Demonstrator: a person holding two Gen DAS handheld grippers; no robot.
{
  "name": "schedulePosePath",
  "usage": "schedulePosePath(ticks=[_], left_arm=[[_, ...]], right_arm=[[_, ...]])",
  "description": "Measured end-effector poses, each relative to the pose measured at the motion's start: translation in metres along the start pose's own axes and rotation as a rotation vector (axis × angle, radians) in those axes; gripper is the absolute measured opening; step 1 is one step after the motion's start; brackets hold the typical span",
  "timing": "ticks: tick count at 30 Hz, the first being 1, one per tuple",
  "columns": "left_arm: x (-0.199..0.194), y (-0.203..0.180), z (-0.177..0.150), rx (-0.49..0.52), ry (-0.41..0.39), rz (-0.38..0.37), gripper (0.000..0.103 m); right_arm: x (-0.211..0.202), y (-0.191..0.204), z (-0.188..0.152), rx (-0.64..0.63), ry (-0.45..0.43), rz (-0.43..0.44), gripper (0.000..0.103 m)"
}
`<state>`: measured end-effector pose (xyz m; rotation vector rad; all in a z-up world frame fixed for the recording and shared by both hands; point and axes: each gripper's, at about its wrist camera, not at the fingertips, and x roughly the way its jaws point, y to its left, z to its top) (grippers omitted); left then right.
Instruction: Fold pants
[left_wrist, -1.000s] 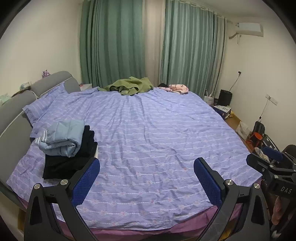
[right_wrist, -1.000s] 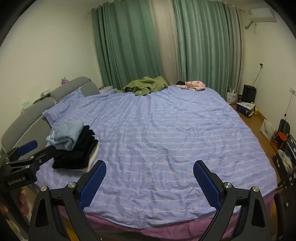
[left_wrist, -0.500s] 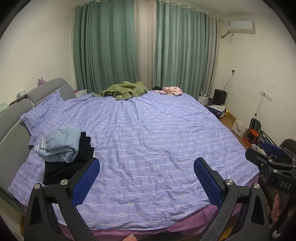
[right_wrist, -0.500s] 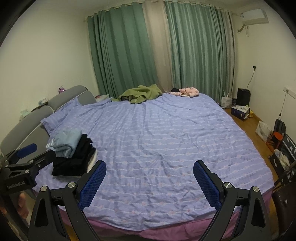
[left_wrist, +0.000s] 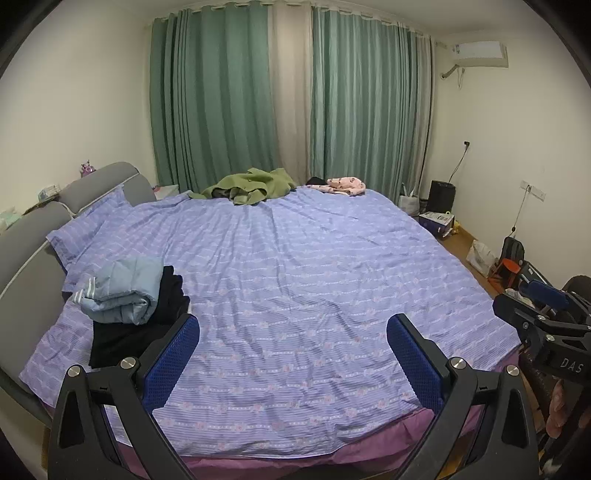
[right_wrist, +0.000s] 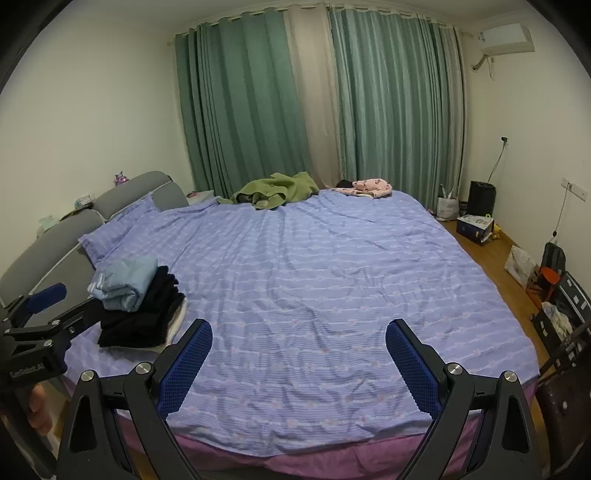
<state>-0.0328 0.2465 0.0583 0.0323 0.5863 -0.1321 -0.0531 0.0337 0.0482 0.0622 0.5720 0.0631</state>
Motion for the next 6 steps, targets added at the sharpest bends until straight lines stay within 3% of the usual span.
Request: schedulePosePath(ticks=[6], left_arm=[[-0.0015,-0.0042,0.0006,-0.004,0.005,-0.003,0.103]], right_arm=[[-0.0011,-0.0041,-0.0015,0.007,-0.004,0.000,0.096]])
